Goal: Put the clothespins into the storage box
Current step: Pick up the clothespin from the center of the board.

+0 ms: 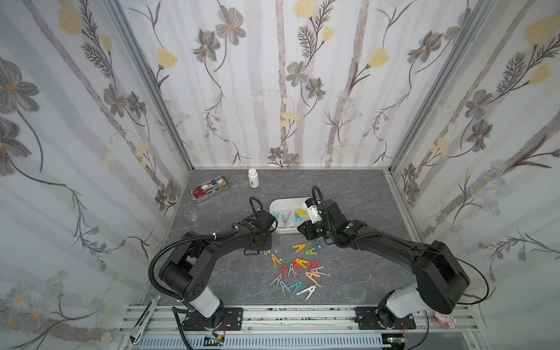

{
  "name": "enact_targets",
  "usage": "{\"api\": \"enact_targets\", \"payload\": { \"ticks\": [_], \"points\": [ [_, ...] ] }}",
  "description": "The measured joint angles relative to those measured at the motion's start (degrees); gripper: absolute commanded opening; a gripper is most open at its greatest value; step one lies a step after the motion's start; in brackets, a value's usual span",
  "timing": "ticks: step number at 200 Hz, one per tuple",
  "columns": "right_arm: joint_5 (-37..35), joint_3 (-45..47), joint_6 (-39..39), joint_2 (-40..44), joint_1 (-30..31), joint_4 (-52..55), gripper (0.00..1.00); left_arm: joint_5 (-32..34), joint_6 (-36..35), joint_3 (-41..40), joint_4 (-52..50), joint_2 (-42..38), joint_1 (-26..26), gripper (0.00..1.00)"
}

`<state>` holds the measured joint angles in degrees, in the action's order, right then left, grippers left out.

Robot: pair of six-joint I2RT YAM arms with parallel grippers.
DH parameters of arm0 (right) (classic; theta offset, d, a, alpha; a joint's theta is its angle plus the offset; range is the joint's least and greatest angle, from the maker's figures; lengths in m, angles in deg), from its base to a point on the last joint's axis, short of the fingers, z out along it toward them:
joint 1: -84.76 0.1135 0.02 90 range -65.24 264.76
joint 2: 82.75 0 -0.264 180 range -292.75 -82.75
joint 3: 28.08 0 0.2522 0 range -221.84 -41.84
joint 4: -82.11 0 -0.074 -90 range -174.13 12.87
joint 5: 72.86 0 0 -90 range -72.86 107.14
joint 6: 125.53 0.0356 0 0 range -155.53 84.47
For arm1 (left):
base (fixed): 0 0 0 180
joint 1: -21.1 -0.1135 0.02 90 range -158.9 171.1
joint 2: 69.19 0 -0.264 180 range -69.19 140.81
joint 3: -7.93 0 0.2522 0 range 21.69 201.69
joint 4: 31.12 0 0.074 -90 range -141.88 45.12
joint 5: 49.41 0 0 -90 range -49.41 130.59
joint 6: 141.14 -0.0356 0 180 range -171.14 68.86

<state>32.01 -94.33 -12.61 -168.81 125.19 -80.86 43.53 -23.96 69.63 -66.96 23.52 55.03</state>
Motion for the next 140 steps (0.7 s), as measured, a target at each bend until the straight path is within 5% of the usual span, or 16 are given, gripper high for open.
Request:
{"api": "enact_targets", "payload": {
  "ticks": [140],
  "points": [
    [0.22,0.0,0.0,-0.59,0.07,-0.46,0.18,-0.61,0.35,0.28,-3.23,-0.61,0.13,0.14]
  ]
}}
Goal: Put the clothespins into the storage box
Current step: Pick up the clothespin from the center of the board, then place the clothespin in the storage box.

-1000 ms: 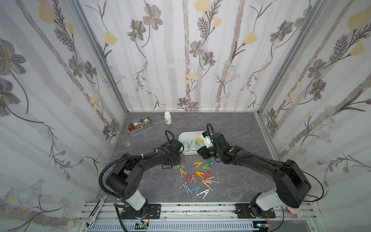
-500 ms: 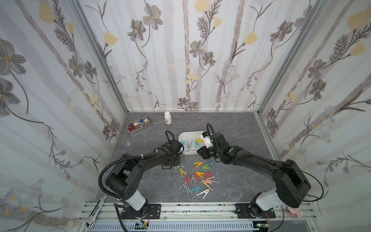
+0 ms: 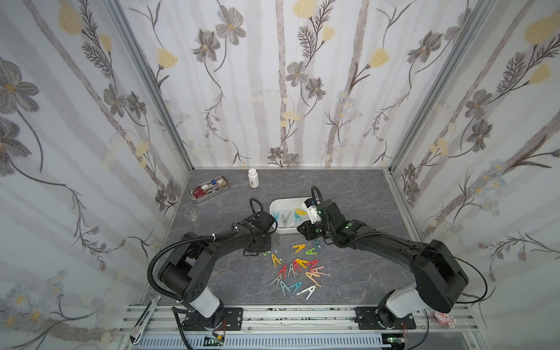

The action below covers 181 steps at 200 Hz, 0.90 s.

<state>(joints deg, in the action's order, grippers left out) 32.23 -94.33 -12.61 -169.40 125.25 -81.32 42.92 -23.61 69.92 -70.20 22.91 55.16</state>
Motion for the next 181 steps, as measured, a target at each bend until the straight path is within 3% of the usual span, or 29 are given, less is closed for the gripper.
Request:
{"api": "enact_targets", "payload": {
  "ticks": [56,139,181],
  "points": [
    [-0.02,0.0,0.02,0.68,0.02,0.04,0.17,-0.59,1.18,0.0,-0.92,-3.13,-0.92,0.05],
    [-0.35,0.0,0.17,2.34,0.17,0.57,0.17,-6.91,3.67,3.67,-0.31,-11.47,-3.26,0.05],
    [-1.55,1.18,0.2,7.08,0.72,3.48,0.17,-9.79,7.58,8.13,5.53,-12.83,-3.41,0.07]
  ]
}}
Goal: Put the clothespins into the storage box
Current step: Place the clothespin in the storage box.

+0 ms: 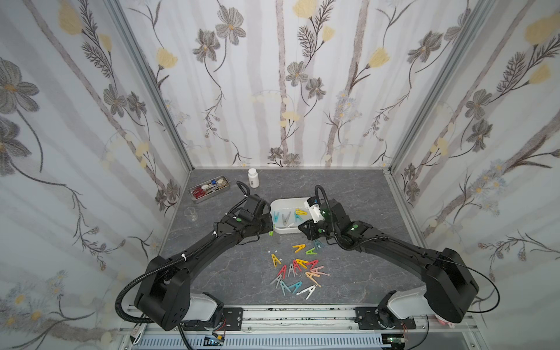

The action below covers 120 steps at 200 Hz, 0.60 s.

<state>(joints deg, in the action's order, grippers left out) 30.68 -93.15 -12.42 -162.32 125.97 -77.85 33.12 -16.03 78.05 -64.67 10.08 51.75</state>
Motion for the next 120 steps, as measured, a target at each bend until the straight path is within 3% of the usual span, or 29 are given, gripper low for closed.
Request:
{"api": "enact_targets", "payload": {
  "ticks": [120],
  "points": [
    [-6.25,9.14,2.86,13.27,1.14,11.13,0.18,0.37,-1.92,20.92,6.03,23.5,2.29,0.07]
  ]
}}
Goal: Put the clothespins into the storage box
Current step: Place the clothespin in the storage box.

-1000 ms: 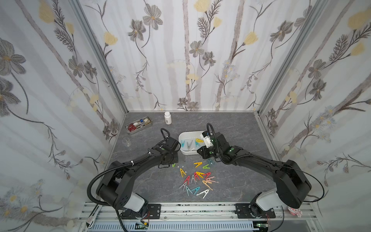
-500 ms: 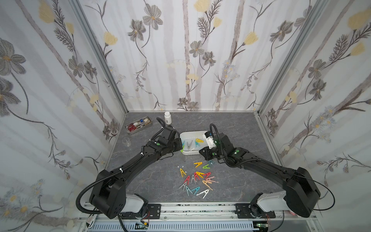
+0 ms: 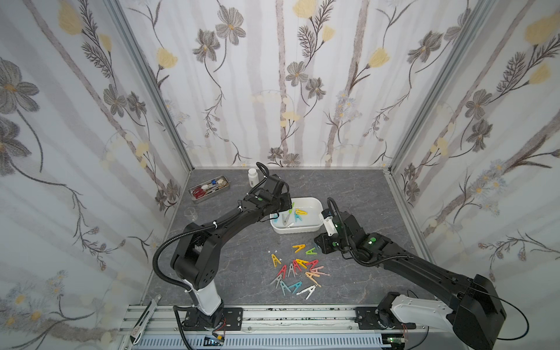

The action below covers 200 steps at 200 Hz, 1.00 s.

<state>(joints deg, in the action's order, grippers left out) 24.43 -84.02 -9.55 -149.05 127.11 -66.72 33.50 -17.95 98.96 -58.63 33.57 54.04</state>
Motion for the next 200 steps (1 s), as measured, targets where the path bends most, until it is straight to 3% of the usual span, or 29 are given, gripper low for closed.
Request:
{"api": "enact_targets", "payload": {
  "ticks": [93,137,200],
  "points": [
    [-0.22,5.62,2.82,3.61,0.07,1.22,0.19,-0.68,-1.31,14.86,-0.24,16.59,4.46,0.08],
    [-0.39,6.23,3.13,4.74,0.07,1.07,0.2,-1.88,-0.7,17.66,-0.17,20.74,5.86,0.09],
    [-0.37,6.6,3.54,5.38,0.07,0.66,0.21,-1.92,-0.17,18.73,0.07,21.33,6.12,0.25]
  ]
}}
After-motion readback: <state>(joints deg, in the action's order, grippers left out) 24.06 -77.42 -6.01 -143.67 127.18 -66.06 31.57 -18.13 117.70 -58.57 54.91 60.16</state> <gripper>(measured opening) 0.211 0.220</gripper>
